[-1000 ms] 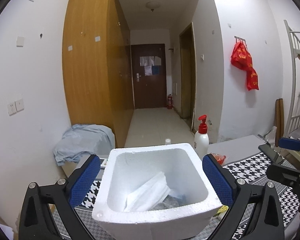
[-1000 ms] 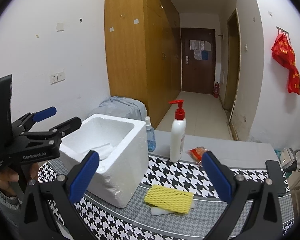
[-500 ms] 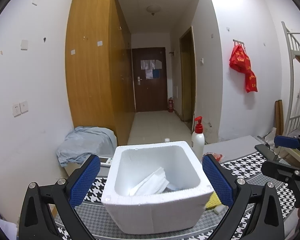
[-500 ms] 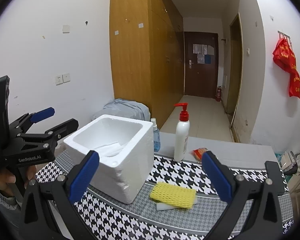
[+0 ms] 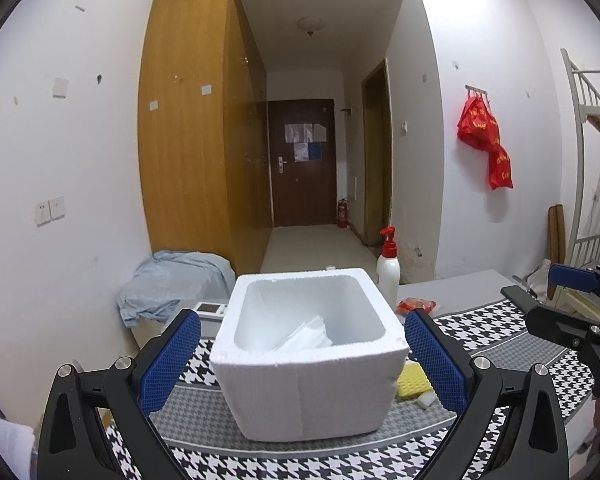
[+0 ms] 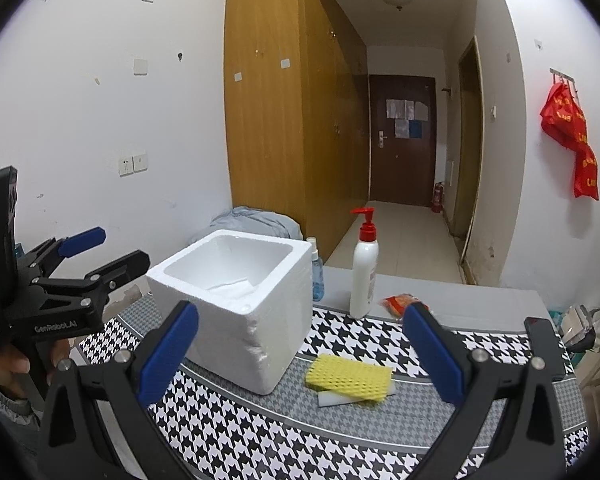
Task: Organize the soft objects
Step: 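Withdraw both tools from the box toward the yellow sponge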
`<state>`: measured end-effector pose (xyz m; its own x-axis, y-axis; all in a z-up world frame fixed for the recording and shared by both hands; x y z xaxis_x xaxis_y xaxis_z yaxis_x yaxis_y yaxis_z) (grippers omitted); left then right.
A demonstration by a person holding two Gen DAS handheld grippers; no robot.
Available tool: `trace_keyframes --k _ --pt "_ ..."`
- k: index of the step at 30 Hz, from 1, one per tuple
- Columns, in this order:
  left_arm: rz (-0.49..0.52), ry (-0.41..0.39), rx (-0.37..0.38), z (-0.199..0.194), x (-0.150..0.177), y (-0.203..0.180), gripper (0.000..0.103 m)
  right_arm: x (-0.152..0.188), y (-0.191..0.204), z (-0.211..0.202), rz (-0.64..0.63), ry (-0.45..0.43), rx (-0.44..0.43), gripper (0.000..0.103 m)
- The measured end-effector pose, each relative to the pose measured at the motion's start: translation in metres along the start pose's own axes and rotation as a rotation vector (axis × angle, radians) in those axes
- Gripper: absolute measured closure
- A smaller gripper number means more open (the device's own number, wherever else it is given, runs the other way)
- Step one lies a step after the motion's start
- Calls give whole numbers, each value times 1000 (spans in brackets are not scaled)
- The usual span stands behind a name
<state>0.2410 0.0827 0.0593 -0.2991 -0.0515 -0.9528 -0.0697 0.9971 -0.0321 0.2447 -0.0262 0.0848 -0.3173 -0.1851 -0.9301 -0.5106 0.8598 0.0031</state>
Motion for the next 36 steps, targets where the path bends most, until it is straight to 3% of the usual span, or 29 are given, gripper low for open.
trace_keyframes --k 13,36 --pt "-5 13 28 -10 37 -5 1 25 3 -1 2 6 -5 0" --pt "-19 28 57 -12 69 -9 1 57 3 -2 14 43 -19 0"
Point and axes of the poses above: each gripper's, at about its wrist camera, not at the fingertips, and z roughly the way its jaws point, y to its left, x to its underside, the point moved 3 cm from there along z, roughly the way its jaws point, and after that the axes turned 4 degrees about -z, right-handed, at the moved point
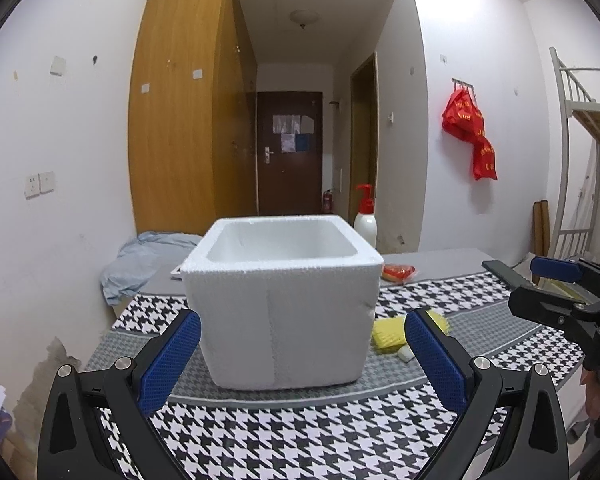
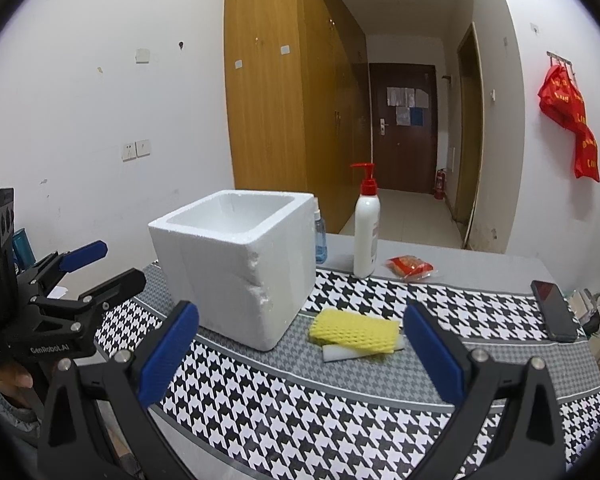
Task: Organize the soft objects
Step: 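Withdraw both tools from the box toward the yellow sponge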
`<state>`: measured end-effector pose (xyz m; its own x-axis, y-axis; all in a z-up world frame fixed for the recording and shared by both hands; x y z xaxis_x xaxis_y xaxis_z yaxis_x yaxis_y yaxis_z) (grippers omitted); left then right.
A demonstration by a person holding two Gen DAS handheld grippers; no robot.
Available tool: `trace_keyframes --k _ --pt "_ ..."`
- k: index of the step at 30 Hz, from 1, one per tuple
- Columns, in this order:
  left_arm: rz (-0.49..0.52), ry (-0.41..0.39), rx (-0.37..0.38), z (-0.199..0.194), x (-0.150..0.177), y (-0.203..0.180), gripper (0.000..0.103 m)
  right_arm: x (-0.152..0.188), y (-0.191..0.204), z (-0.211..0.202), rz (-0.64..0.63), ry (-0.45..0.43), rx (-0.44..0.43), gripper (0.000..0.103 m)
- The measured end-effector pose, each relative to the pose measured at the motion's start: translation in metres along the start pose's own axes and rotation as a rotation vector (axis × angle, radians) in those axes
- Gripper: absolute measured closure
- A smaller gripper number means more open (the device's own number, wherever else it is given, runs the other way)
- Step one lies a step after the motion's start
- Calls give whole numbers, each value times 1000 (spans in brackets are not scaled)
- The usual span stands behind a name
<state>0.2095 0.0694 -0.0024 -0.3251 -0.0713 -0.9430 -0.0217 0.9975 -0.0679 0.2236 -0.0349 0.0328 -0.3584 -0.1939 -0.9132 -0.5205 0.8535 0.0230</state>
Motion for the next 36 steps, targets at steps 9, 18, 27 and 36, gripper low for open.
trace_keyframes --k 9,18,27,36 --pt "-4 33 13 4 18 -5 1 15 -5 4 13 23 -7 0" --pt "4 54 77 13 28 -25 1 31 -19 6 32 50 35 0" --pt "14 91 139 29 33 -47 1 45 -43 -2 66 67 84 0" --pt "45 134 191 50 36 -78 1 58 -73 -13 107 80 154 0"
Point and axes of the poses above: each gripper's, at about its wrist camera, not at the fingertips, and z roughly the way its jaws point, y to its left, x to its underside, the point moved 3 cm from there along z, roughly the way its jaws point, and after that the axes turned 4 degrees about -z, right-handed, at the moved point
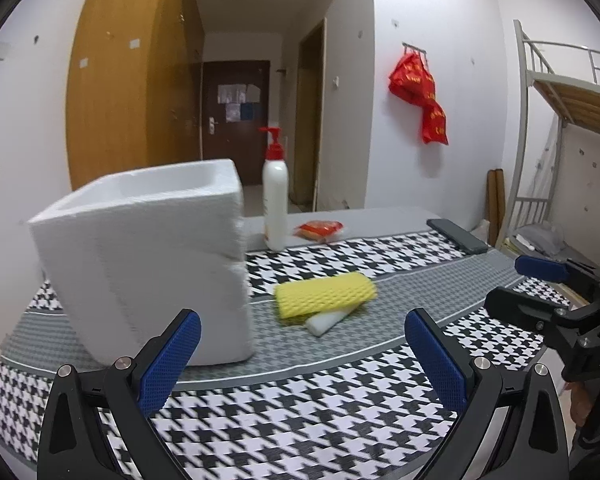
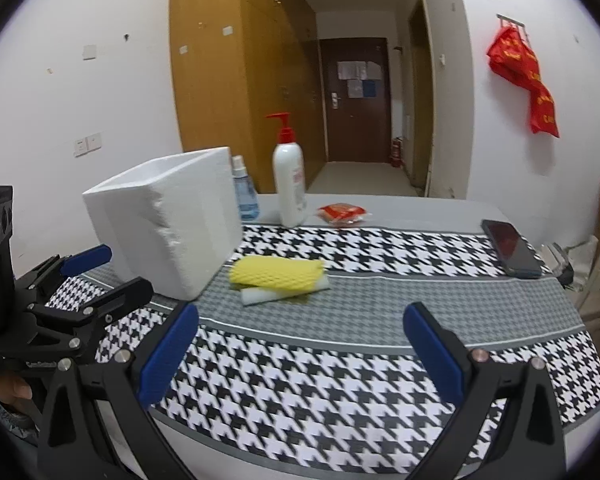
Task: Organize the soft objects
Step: 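Withdraw both tools from the box toward the yellow sponge, then lower the left gripper onto the yellow mesh sleeve and close on it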
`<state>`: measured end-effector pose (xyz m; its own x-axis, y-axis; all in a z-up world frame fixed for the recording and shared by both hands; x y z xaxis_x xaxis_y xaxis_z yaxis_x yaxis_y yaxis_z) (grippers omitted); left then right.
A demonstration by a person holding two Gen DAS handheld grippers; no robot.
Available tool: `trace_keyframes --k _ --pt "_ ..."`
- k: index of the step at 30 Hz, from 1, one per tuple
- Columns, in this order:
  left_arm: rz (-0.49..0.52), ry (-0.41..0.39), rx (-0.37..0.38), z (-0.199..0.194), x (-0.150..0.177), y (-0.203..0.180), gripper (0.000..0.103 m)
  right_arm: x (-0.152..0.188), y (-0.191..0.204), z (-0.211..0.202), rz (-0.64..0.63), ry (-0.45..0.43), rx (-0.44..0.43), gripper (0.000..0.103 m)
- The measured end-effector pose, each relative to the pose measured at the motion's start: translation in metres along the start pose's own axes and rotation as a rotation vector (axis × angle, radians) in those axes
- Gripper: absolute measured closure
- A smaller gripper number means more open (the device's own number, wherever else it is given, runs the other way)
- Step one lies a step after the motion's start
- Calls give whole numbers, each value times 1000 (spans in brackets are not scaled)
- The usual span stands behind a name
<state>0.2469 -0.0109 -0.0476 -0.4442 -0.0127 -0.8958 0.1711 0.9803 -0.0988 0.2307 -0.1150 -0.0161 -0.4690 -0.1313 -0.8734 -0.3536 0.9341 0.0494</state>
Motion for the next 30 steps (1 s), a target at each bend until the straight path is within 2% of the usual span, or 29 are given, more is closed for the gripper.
trace_keyframes --k 11,30 --pt "81 57 22 24 2 -36 1 15 -32 -4 50 1 23 0" --pt "93 149 32 78 -6 -64 1 21 -77 7 110 24 30 0"
Point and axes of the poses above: each gripper's, at about its wrist camera, not at the fingertips, and z roughly the way its jaws point, y to its left, x to its underside, the point moved 3 cm from there along z, roughly the way its jaws point, and after that the axes turned 4 degrees about -z, right-handed, at the moved point
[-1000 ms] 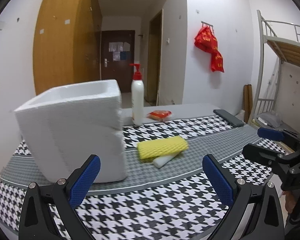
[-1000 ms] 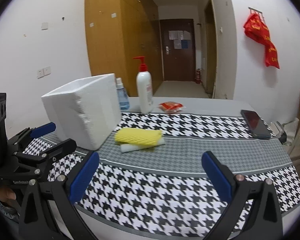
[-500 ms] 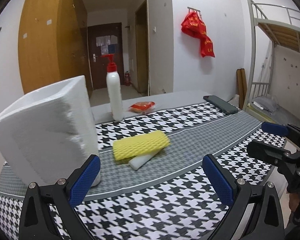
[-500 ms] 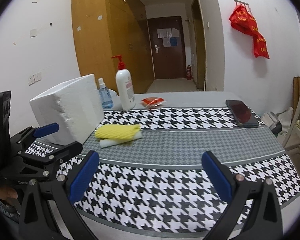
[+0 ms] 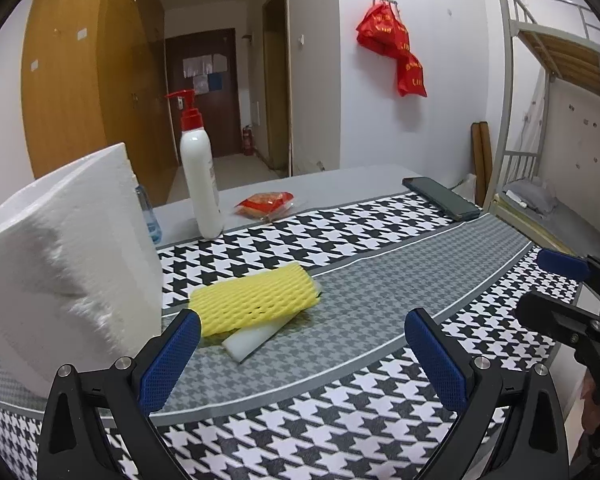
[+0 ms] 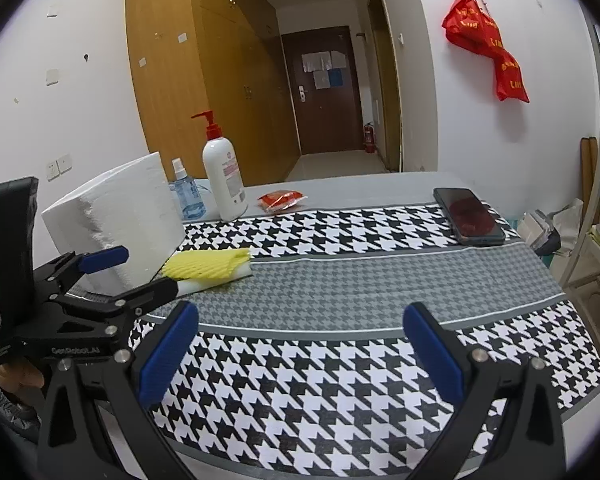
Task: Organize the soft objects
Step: 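Lower the left gripper onto the yellow mesh sleeve and close on it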
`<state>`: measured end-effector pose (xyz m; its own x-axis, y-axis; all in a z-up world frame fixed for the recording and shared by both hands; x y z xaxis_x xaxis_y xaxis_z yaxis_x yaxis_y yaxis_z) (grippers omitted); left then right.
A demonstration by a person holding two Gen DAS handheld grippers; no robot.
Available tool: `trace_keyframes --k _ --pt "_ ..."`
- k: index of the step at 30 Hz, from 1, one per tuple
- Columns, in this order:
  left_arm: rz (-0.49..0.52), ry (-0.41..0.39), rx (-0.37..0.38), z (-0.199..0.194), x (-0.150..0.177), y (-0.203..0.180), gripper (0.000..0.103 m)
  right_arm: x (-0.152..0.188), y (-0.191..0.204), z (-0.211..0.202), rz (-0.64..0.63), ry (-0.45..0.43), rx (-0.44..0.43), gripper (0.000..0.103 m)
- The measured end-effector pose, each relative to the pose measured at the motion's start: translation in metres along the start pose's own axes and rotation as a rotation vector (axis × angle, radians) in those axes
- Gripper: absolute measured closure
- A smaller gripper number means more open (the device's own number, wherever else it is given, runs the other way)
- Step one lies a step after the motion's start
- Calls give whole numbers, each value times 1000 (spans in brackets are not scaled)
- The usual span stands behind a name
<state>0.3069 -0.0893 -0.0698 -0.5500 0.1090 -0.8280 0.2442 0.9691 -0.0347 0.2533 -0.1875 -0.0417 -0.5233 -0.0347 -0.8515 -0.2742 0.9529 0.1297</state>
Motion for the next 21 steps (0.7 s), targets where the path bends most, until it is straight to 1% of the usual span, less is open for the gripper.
trace_keyframes --k 5,8,14,21 --pt "-22 35 -7 14 -5 3 1 0 -5 5 4 8 -2 0" --pt "-28 41 -27 20 -8 5 1 0 -8 7 8 11 -8 0" --pt "-28 39 -43 26 -13 8 1 -1 -9 8 5 12 -11 0" --pt "-50 29 -77 30 -16 21 1 -5 -9 14 0 18 -20 0"
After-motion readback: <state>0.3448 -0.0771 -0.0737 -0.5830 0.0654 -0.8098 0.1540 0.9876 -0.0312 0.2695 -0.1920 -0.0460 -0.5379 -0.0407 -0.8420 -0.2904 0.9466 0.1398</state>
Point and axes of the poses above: each gripper's, at about its wrist camera, not at the fingertips, and z roughly the way its jaws point, y to its left, x to its underside, the point moved 3 cm from there along z, roughly the way its jaws point, and after that the axes turned 4 degrees about -z, right-handed, at the moved point
